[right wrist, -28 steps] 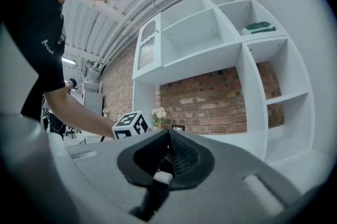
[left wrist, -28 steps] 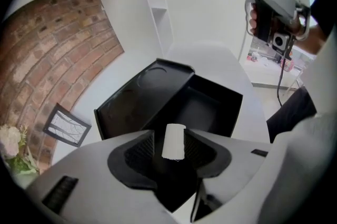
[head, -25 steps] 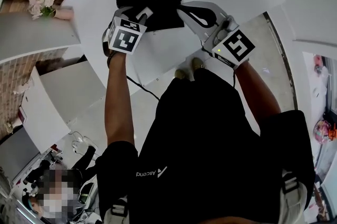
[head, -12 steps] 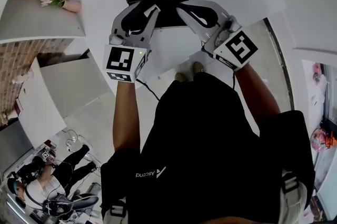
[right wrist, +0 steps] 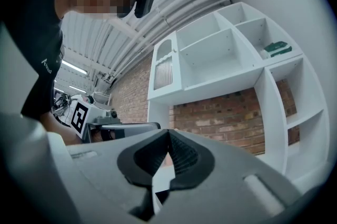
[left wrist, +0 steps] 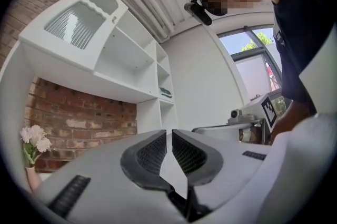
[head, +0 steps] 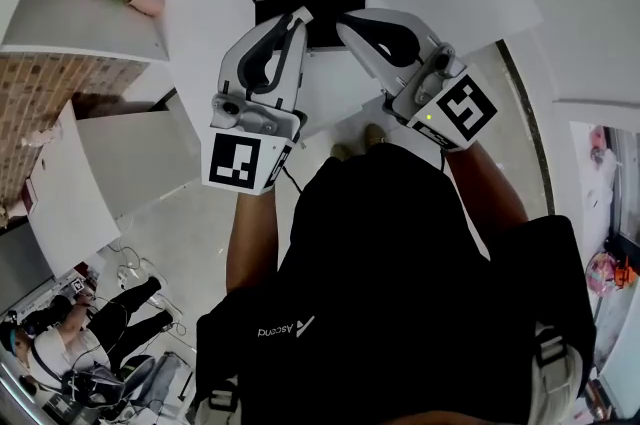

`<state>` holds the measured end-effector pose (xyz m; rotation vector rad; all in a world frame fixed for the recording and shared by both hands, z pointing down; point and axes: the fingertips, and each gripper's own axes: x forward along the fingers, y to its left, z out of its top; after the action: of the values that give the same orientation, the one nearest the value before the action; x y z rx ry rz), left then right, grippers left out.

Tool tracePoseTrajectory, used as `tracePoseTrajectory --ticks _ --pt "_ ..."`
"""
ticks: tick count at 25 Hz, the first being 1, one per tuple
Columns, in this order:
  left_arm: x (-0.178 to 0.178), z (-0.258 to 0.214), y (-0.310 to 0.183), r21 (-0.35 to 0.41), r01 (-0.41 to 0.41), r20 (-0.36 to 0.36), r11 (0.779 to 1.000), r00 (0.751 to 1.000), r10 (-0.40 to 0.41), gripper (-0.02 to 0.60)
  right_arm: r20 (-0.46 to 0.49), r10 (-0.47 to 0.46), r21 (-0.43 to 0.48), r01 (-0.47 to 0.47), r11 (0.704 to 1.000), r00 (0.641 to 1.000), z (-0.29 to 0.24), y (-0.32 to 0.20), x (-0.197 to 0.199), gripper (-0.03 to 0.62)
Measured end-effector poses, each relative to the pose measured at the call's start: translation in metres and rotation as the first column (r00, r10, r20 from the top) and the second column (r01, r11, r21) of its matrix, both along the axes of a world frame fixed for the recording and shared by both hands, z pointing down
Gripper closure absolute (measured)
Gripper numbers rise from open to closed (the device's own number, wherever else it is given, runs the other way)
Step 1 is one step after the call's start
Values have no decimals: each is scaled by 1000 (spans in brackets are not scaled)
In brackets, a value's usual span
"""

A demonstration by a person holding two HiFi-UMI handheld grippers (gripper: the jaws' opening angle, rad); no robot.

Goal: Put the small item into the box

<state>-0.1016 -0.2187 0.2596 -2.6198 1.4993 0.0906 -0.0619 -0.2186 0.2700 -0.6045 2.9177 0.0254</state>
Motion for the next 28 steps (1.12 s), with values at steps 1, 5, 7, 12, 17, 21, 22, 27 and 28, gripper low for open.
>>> tracePoseTrajectory --ticks 1,5,7,12,17,21,22,27,28 --pt "0 -3 5 11 1 -10 1000 1000 -1 556 5 -4 -6 4 1000 1000 -3 5 -1 592" --pt "-1 -5 23 38 7 -39 999 999 -6 583 15 -10 -3 10 1000 1000 -7 23 -3 592" --pt "-2 -5 30 45 7 -52 999 999 -5 583 17 -9 -5 9 1000 1000 -5 28 -3 592" --pt "0 -2 40 45 -2 -51 999 999 4 583 20 -3 5 3 1000 1000 -6 39 -5 592" --pt "6 -7 43 64 -27 -60 998 998 31 583 13 14 12 -14 1000 1000 -6 42 -2 593" --pt "6 -8 41 65 -34 -63 997 997 39 583 8 25 15 -25 1000 1000 -6 40 1 594" --pt "6 -8 40 67 -37 -66 997 997 42 583 8 26 15 -27 1000 1000 -6 39 1 594" --pt "10 -6 40 54 -42 -59 998 997 45 583 2 32 15 -32 999 999 -6 39 5 594" --pt "11 -6 40 56 -46 -59 997 997 49 583 3 32 16 -32 999 999 -6 39 5 594"
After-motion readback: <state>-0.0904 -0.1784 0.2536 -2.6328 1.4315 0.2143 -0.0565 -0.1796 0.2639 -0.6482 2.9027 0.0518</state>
